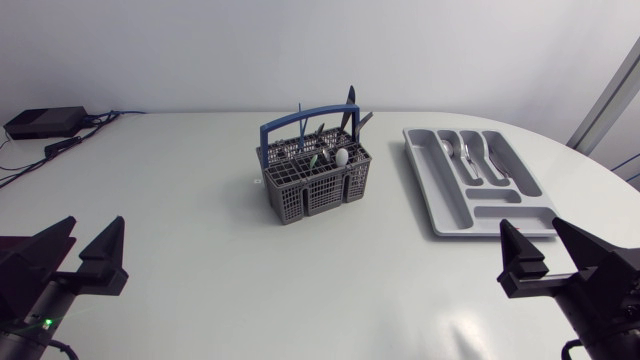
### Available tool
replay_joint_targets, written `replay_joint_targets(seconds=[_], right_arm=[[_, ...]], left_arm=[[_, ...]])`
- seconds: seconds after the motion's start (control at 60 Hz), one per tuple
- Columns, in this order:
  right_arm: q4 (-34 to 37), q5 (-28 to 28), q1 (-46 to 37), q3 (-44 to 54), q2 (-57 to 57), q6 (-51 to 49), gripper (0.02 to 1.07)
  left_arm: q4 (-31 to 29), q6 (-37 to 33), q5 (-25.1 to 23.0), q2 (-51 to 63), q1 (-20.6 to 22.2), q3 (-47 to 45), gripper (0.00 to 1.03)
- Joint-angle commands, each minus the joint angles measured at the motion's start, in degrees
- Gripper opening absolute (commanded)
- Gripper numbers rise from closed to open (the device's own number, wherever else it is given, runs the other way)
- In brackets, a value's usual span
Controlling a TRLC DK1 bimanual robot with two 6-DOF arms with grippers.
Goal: Unload the cutlery basket into the drawer organizer.
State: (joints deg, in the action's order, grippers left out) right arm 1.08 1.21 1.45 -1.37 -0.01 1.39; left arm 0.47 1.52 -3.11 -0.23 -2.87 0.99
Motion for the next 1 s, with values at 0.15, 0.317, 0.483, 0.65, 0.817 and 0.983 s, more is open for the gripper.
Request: replay_joint_targets(seconds=[0.15, 0.317, 0.483, 0.65, 0.817, 0.983], right_arm=[[-0.7, -0.4, 0.3, 1.4, -0.3, 2.3, 1.03], [-1.0, -0.4, 0.4, 1.3, -0.4, 2.1, 1.03], [-0.7, -0.4, 0.9, -0.6, -0.3, 2.1, 1.03], [-3.2, -0.1, 1.4, -4.4, 5.1, 1.9, 1.02], [-6.1, -0.1, 1.8, -10.6, 17.3, 2.4, 1.02], [-7.9, -0.4, 2.3, -16.0, 29.8, 4.4, 1.02]], left_arm=[[0.4, 1.0, 0.1, -0.6, -0.3, -1.1, 0.99], [1.2, 1.2, 0.1, -0.6, -0.5, -0.3, 0.99], [1.2, 1.2, 0.1, 0.1, -2.1, 2.8, 0.98], [1.9, 2.3, 0.1, 10.7, -2.0, 9.3, 0.97], [0.5, 5.8, 0.1, 25.6, -1.3, 18.8, 0.97], [-4.2, 7.5, 3.5, 37.3, 5.3, 27.7, 0.96]])
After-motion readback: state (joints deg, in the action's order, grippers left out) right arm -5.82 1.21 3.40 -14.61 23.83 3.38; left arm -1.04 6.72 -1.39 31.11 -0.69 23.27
